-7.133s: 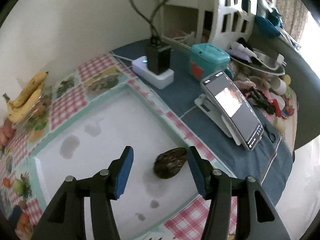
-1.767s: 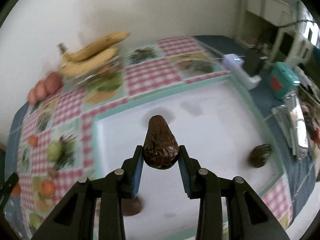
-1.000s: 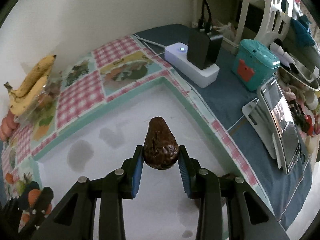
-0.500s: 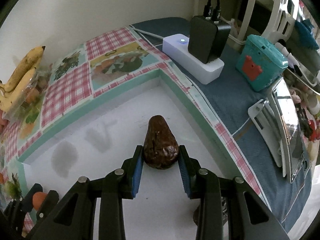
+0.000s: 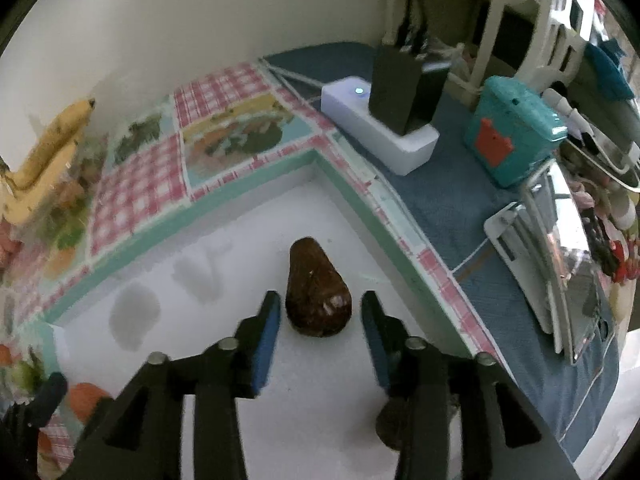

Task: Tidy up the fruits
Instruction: 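Open both tools to release the orange and avocado into the tray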

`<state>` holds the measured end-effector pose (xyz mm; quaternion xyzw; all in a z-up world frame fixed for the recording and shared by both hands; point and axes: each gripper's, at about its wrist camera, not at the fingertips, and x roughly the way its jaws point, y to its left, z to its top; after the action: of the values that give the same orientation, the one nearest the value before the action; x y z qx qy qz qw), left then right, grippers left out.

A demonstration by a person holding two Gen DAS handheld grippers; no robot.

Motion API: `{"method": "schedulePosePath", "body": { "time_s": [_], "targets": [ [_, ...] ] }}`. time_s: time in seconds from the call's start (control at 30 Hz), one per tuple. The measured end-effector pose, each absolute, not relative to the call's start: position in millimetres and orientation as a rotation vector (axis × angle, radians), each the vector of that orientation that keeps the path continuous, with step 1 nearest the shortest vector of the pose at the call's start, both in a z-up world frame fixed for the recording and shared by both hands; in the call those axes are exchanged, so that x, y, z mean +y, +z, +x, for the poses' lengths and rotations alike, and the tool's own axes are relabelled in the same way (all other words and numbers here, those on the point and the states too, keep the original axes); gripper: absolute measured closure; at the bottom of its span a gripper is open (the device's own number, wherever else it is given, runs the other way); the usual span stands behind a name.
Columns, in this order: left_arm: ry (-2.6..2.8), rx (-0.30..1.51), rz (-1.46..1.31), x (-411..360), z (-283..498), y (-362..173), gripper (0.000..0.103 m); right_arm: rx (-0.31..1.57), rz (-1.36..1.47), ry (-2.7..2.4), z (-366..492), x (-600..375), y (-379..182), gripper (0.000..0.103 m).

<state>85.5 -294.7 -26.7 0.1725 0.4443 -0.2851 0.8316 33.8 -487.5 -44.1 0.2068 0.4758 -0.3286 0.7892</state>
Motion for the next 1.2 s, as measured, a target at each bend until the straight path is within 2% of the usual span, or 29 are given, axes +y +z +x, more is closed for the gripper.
{"method": "schedulePosePath", "body": {
  "time_s": [0.13, 0.23, 0.3, 0.33, 0.37, 0.57, 0.6, 0.63, 0.67, 1.2],
  "targets": [
    [-0.528, 0.917, 0.355, -263.8, 86.8, -7.4, 0.006, 0.978, 0.436, -0.702, 23.3, -475.3, -18.1, 0.052],
    [-0.445, 0.922, 0.308, -227.9, 93.3, 2.2, 0.000, 0.962, 0.423, -0.684, 18.8, -460.2, -6.2, 0.051],
    [-0.384, 0.907, 0.276, -202.4, 97.7, 6.9, 0.000, 0.961, 0.409, -0.673, 17.0, -448.0, -2.6, 0.043],
    [-0.346, 0.895, 0.261, -187.4, 100.1, 9.4, 0.000, 0.957, 0.407, -0.670, 14.9, -441.9, -1.3, 0.033],
    [-0.320, 0.889, 0.249, -175.3, 101.5, 10.7, 0.000, 0.953, 0.406, -0.665, 13.9, -434.3, -0.5, 0.028],
    [-0.181, 0.893, 0.203, -101.3, 105.1, 10.8, 0.000, 0.980, 0.343, -0.606, 14.0, -393.8, -6.8, 0.026],
    [-0.165, 0.890, 0.198, -92.7, 103.9, 10.5, 0.000, 0.981, 0.337, -0.595, 13.6, -387.5, -8.0, 0.022],
    [-0.149, 0.889, 0.189, -81.9, 103.3, 9.1, 0.000, 0.983, 0.335, -0.585, 13.7, -382.1, -8.9, 0.011],
    [-0.136, 0.891, 0.180, -72.4, 102.7, 7.9, 0.000, 0.981, 0.335, -0.569, 13.2, -374.0, -9.9, 0.007],
    [0.033, 0.964, -0.014, 22.7, 123.2, -5.3, 0.000, 0.927, 0.237, -0.446, 15.1, -293.1, -4.4, 0.007]
  ]
}}
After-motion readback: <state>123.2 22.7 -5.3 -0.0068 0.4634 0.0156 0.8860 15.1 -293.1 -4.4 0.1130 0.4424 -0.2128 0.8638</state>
